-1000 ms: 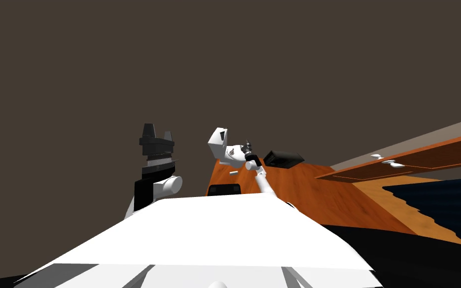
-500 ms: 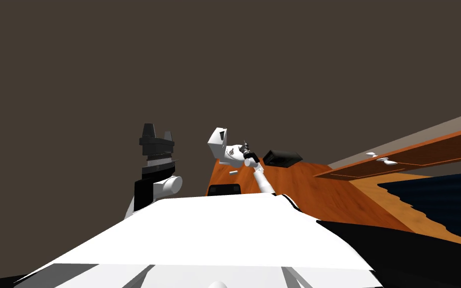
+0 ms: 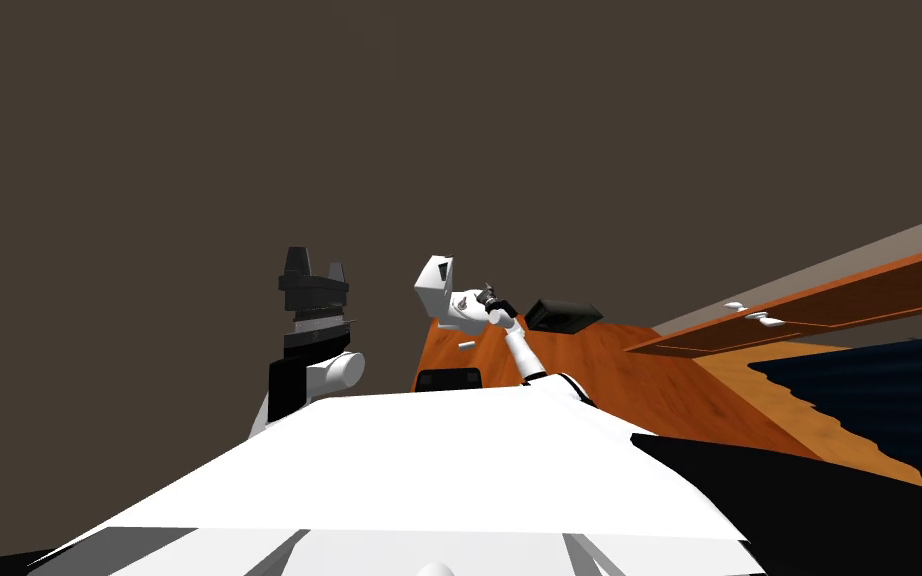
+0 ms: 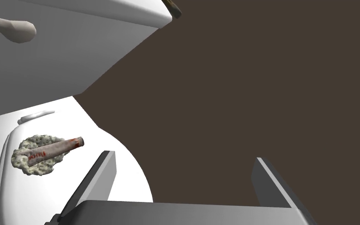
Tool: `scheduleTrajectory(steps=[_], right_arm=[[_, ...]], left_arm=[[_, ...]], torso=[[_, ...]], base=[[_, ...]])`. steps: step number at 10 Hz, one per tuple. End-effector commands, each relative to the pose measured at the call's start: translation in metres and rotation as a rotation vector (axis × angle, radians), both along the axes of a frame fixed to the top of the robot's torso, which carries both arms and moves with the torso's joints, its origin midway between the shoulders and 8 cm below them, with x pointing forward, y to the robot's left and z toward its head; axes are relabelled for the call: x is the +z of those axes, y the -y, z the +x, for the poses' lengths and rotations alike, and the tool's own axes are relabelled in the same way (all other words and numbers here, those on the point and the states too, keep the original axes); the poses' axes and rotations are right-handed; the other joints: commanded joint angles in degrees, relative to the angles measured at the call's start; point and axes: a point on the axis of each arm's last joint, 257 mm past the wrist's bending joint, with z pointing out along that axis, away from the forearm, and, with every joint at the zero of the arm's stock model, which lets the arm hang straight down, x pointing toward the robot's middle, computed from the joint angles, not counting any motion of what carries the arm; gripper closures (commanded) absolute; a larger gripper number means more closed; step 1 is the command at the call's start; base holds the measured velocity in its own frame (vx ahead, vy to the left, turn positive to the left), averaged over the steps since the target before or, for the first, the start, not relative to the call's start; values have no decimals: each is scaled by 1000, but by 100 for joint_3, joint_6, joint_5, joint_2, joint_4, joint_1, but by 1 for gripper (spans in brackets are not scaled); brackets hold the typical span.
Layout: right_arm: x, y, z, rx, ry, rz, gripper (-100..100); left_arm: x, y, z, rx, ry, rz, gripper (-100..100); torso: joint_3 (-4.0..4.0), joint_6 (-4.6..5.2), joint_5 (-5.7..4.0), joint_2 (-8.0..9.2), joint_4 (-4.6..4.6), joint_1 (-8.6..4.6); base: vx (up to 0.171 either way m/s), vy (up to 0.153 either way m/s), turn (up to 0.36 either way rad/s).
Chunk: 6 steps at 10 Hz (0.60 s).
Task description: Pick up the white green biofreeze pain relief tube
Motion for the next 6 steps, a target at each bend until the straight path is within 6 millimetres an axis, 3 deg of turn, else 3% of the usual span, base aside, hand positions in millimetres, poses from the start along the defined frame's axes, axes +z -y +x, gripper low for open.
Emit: scheduleTrajectory(steps=[1, 2, 3, 4, 6], right_arm=[[-14, -1, 2, 3, -44, 16, -100], [-10, -7, 11, 20, -66, 45, -100], [-23, -4, 9, 12, -93, 53, -100], [-17, -12, 17, 30, -110, 83, -100], [-31, -8, 15, 21, -141, 91, -100]], left_arm=[[0, 0, 0, 0, 0, 0, 0], [0, 0, 0, 0, 0, 0, 0], [0, 0, 0, 0, 0, 0, 0], [0, 0, 0, 0, 0, 0, 0], [0, 0, 0, 0, 0, 0, 0]], torso=[[0, 0, 0, 0, 0, 0], [0, 0, 0, 0, -1, 0], [-1, 0, 0, -1, 0, -1], [-1, 1, -1, -1, -1, -2], [-2, 1, 0, -3, -2, 0]], base=[[15, 3, -13], [16, 2, -23], [18, 0, -10], [26, 4, -21], [19, 2, -3]])
